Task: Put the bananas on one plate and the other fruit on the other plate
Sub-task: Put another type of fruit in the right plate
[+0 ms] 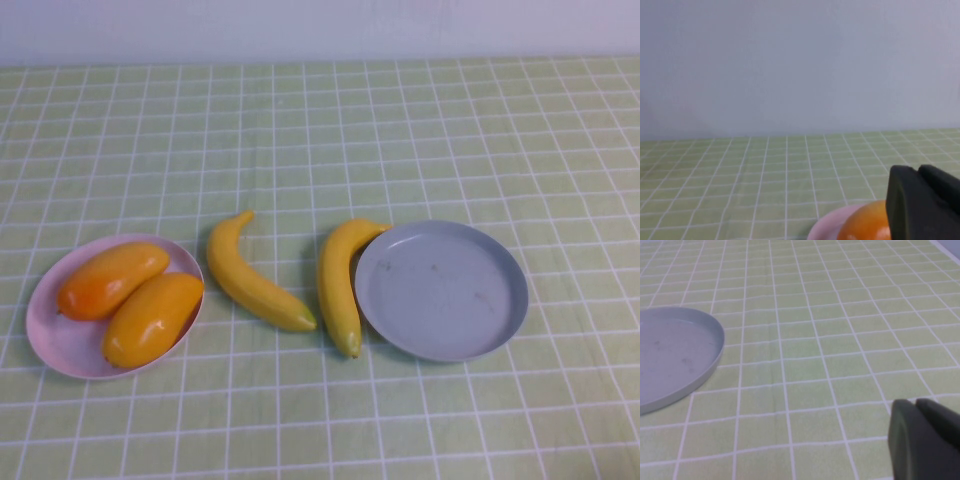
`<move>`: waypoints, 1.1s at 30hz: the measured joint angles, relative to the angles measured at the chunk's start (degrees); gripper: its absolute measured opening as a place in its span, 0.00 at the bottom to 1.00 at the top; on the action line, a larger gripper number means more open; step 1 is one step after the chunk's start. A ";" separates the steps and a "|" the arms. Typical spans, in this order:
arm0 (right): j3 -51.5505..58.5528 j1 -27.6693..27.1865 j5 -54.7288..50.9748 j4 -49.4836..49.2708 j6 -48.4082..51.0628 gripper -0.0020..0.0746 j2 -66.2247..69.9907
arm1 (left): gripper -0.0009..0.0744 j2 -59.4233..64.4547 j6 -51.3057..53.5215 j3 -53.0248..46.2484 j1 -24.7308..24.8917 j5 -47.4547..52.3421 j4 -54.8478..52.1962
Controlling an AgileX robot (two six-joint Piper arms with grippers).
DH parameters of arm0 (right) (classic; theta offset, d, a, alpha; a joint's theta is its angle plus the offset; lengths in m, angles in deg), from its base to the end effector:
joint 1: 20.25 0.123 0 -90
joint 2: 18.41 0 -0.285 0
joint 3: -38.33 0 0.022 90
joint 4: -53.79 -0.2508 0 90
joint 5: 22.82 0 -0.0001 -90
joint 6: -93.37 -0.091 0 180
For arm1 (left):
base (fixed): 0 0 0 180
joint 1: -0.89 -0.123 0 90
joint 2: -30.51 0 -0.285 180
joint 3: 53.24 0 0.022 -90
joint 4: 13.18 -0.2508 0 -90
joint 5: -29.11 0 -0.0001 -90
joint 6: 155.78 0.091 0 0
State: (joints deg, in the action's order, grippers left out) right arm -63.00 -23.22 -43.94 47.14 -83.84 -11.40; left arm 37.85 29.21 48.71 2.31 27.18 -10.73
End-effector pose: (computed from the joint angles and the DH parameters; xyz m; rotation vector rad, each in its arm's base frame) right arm 0.0528 0.0011 0.1724 0.0748 1.8602 0.0443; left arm 0.0560 -0.0013 0.2118 0.0492 1.4559 0.0170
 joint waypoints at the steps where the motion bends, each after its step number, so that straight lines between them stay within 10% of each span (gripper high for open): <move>1: 0.00 0.00 0.00 0.00 0.00 0.01 0.00 | 0.01 0.00 -0.11 -0.33 -0.11 0.00 0.00; 15: 0.00 0.00 0.00 0.00 0.00 0.01 0.00 | 0.01 -0.13 -1.34 -0.59 -0.42 22.76 0.10; 33: 0.00 0.00 0.00 0.00 0.00 0.01 0.00 | 0.01 -0.19 -1.34 -0.59 -0.42 23.40 0.10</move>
State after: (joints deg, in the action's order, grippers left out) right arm -63.00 -23.22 -43.94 47.14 -83.84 -11.40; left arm 37.66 27.87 48.12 1.89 50.58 -10.63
